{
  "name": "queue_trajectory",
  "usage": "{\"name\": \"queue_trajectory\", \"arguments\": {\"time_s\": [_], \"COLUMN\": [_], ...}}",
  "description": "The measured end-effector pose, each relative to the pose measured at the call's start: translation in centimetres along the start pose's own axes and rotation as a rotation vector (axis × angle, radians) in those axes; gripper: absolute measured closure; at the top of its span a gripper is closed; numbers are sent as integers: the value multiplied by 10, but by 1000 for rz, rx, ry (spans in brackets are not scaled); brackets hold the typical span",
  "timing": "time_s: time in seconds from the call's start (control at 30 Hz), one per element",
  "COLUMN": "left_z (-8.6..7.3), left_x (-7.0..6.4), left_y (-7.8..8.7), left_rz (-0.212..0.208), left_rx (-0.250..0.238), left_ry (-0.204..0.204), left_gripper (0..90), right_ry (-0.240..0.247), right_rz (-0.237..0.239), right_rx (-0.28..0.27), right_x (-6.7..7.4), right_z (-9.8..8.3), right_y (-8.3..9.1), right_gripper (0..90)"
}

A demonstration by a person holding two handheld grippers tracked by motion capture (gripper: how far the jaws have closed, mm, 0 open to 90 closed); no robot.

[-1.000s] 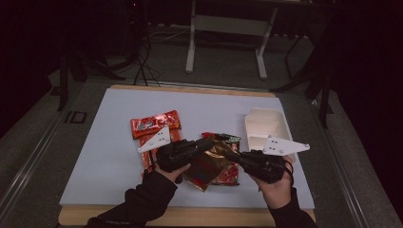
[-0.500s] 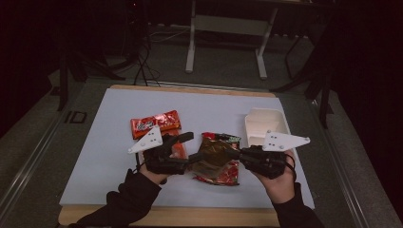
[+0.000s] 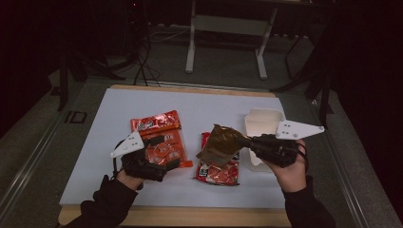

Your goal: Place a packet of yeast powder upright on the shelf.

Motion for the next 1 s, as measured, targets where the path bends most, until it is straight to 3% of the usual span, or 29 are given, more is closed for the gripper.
{"name": "queue_trajectory", "arguments": {"time_s": [0.2, 0.37, 0.43, 0.63, 0.9, 1.0], "left_z": [-9, -14, -17, -24, -40, -44], "left_x": [13, 24, 30, 47, 58, 58], "left_y": [20, 27, 30, 38, 46, 47], "left_rz": [44, 86, 94, 151, 194, 200], "left_rx": [-56, -61, -62, -43, -31, 3], "left_ry": [-78, -70, -51, -45, -65, -43], "left_gripper": [43, 44, 46, 56, 56, 45], "right_ry": [22, 10, 26, 54, 39, 34], "right_rz": [-41, -81, -97, -146, -158, -162], "right_rx": [-1, -6, 2, 30, 22, 12], "right_x": [-22, -43, -51, -72, -95, -101], "right_z": [7, 9, 8, 4, 0, 1], "right_y": [11, 21, 24, 29, 38, 42], "right_gripper": [900, 900, 900, 900, 900, 900]}}
Point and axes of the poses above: each handheld gripper's, and its own axes: y roughly backward along the jaws, z roughly out of its top, x roughly to its left, the point moved 4 cm from there along -y, roughly forward along the jaws, and after that the axes turned 8 degrees about y, right-handed, at the moved point
